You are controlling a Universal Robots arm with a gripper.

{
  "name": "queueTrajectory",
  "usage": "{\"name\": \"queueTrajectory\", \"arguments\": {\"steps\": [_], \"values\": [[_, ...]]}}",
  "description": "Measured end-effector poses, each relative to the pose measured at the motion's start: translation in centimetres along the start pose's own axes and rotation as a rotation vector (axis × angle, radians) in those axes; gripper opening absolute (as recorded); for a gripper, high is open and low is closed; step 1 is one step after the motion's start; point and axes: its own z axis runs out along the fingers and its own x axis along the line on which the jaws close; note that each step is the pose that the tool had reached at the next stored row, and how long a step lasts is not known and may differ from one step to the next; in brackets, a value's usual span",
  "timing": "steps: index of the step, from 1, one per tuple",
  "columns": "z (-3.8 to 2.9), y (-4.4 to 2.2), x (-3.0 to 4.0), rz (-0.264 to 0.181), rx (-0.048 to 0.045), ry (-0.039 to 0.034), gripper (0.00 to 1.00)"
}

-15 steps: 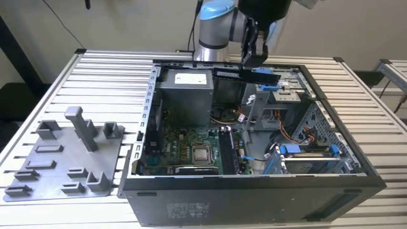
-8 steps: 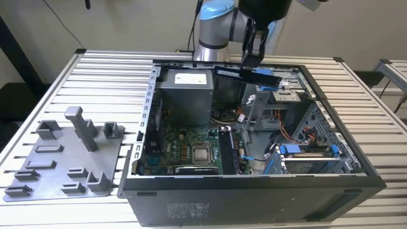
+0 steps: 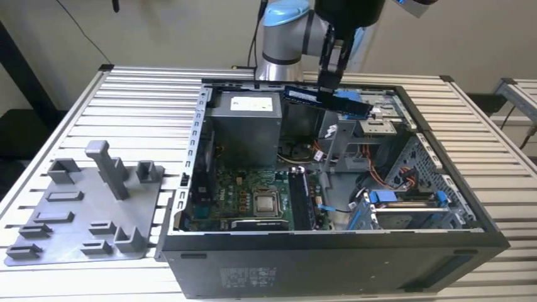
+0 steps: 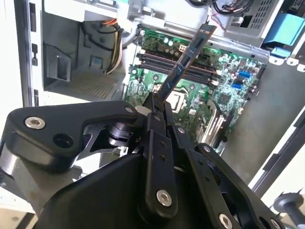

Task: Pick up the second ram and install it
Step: 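Insert the second ram into the second slot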

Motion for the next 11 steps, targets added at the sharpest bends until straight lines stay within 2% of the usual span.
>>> {"name": "queueTrajectory", "arguments": {"steps": [11], "values": [[0.00, 0.00, 0.00, 0.164, 0.0127, -0.0003, 0.14]]}}
